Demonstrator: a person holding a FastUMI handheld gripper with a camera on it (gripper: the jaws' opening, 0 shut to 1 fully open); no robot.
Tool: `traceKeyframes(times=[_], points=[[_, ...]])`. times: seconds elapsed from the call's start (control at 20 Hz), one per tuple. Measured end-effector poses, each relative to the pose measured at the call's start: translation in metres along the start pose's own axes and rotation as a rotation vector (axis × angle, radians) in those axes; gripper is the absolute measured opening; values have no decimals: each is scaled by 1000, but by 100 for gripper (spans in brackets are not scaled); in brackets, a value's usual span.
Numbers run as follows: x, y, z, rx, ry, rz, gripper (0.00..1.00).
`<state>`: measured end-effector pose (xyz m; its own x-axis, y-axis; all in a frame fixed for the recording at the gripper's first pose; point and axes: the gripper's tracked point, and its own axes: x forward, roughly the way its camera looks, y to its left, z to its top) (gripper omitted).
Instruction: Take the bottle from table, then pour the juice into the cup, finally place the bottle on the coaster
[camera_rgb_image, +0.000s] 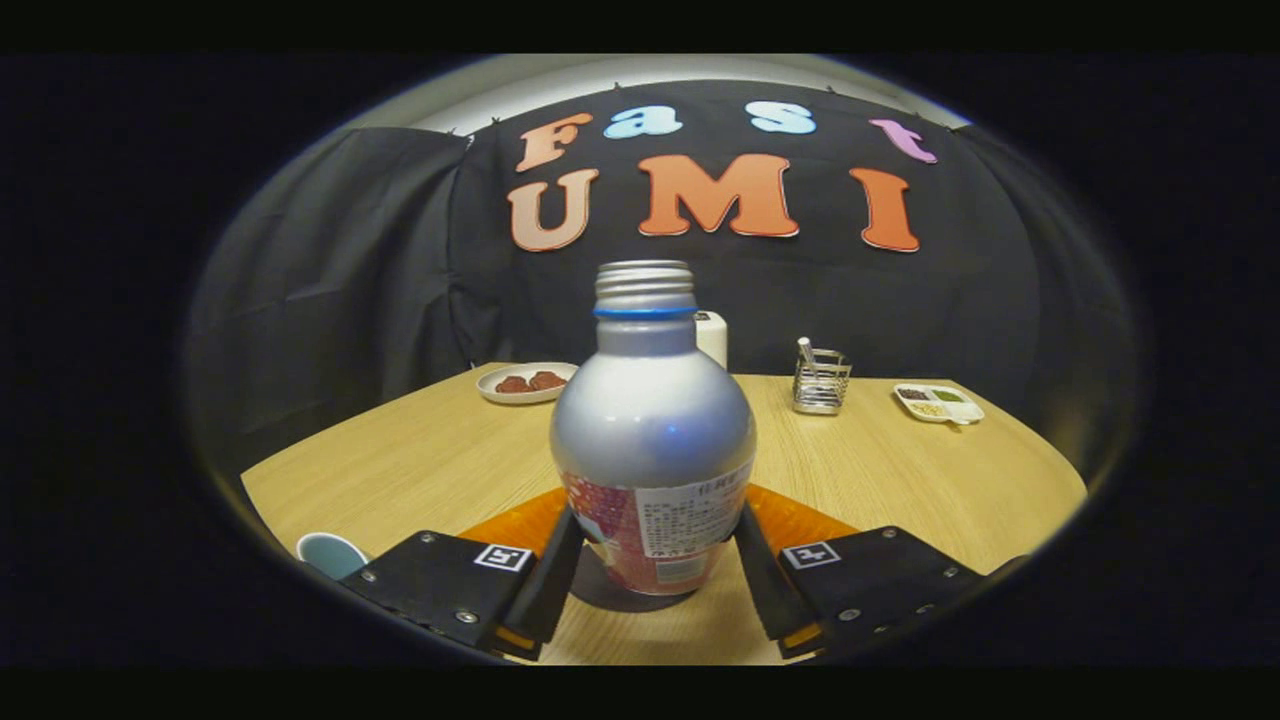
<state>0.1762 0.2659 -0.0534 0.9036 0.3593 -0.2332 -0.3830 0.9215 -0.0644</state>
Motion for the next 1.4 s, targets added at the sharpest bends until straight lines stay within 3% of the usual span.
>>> traceKeyframes(times=[0.75,0.9,1.05,1.4], points=[[8,11,-33,32,66,48,81],[0,11,-32,38,68,49,86],[-8,11,-30,38,62,38,98],[-51,1,-11,33,27,20,98]])
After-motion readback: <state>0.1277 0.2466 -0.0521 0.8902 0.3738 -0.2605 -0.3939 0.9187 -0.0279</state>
